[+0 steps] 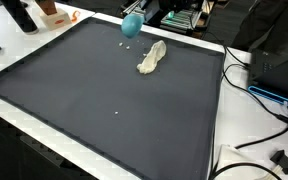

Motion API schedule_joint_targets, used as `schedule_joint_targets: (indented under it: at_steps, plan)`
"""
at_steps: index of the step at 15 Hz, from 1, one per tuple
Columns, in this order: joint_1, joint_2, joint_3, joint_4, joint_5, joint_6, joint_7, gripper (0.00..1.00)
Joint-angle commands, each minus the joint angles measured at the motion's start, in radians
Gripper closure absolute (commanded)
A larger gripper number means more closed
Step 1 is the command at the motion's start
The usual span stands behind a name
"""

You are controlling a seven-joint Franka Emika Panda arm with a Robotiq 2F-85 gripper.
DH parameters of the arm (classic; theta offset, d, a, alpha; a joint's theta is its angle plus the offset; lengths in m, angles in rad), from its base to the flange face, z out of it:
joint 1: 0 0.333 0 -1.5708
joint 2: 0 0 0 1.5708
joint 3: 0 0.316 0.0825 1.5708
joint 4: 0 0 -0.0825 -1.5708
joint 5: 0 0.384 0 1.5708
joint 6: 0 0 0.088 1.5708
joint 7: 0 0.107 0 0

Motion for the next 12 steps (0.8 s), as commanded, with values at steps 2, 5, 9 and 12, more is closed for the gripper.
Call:
schedule_joint_targets:
  at_steps: [2, 5, 9, 12]
  plan:
    - [-0.05, -0.102, 0.018, -0.076, 0.1, 0.113, -0.084, 0.75]
    - [-0.072, -0.157, 0.015, -0.11, 0.194, 0.18, -0.141, 0.75]
    - [-0.103, -0.228, 0.007, -0.154, 0.336, 0.241, -0.204, 0.75]
    - [-0.128, -0.274, -0.004, -0.181, 0.447, 0.258, -0.226, 0.75]
